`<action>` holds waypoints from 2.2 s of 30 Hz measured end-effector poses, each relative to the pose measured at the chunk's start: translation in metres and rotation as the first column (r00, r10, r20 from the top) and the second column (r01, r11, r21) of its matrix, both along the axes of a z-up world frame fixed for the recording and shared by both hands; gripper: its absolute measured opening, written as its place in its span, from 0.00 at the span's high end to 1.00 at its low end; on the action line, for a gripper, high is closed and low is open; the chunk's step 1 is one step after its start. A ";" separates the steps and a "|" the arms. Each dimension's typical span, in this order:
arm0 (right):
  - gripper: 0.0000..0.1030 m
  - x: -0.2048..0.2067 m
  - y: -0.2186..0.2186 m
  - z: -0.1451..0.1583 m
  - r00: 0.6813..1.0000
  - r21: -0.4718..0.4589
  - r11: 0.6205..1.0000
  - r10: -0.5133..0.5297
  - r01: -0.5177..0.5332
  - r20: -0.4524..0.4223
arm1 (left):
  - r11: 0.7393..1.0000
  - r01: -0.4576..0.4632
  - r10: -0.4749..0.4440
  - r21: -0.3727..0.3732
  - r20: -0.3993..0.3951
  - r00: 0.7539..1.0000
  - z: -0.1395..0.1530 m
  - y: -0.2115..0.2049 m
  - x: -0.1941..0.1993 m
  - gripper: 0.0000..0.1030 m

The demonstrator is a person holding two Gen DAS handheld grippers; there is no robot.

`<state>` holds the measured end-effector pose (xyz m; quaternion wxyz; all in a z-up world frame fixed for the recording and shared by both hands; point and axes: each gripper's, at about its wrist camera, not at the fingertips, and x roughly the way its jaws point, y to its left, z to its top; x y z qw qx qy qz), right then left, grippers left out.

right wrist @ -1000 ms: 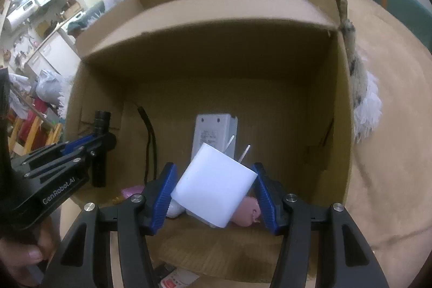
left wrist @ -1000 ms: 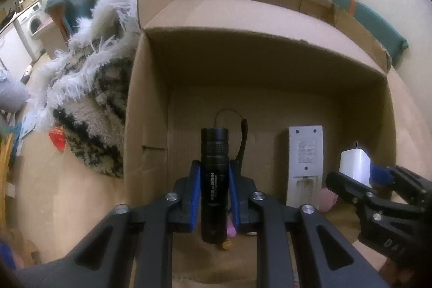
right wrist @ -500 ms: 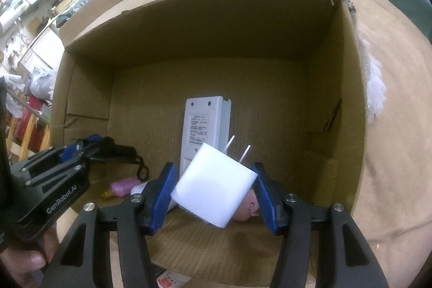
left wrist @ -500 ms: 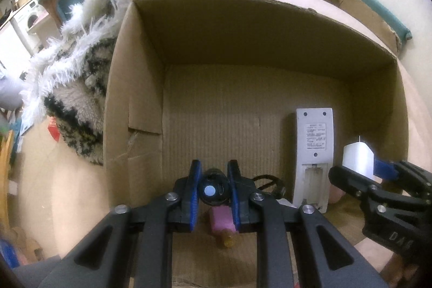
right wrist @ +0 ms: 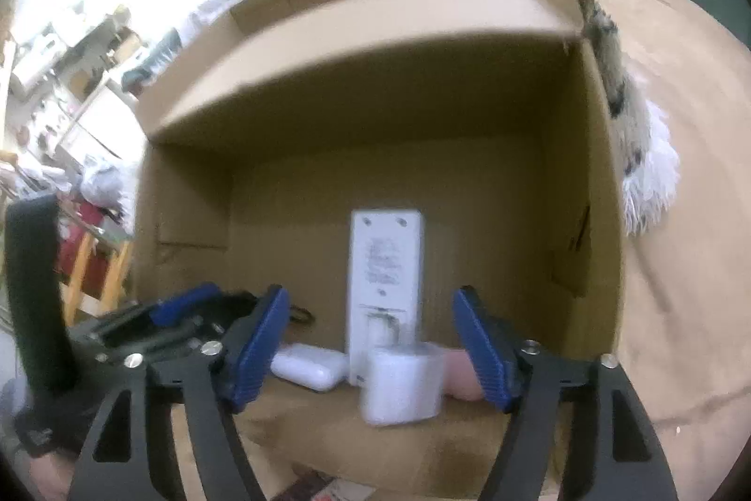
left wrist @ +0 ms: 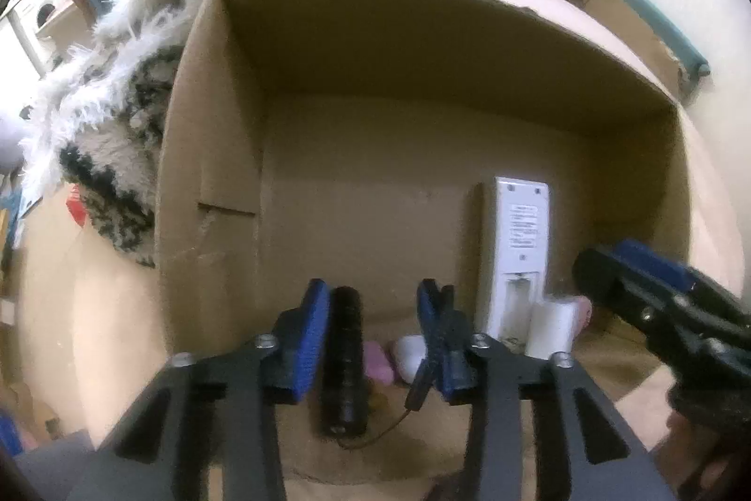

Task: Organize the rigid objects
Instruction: 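Open both grippers to release the flashlight and plug in the box, then move both grippers back toward the items beside the box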

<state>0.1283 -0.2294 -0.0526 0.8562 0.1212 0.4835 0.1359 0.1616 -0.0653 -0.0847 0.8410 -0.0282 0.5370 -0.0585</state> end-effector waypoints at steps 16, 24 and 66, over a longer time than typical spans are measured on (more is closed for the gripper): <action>0.10 -0.003 -0.002 0.009 0.998 0.027 0.999 -0.033 0.031 0.051 | 0.995 0.002 -0.008 0.097 0.063 0.998 0.023 -0.008 -0.006 0.38; 0.10 -0.013 -0.010 0.019 0.996 0.052 0.998 -0.051 0.047 0.068 | 0.995 -0.003 -0.007 0.103 0.094 0.996 0.044 -0.013 -0.030 0.38; 0.10 -0.107 -0.014 -0.012 0.983 0.040 0.990 -0.128 0.134 -0.133 | 0.997 -0.072 0.073 0.011 -0.230 0.970 -0.028 0.036 -0.091 0.38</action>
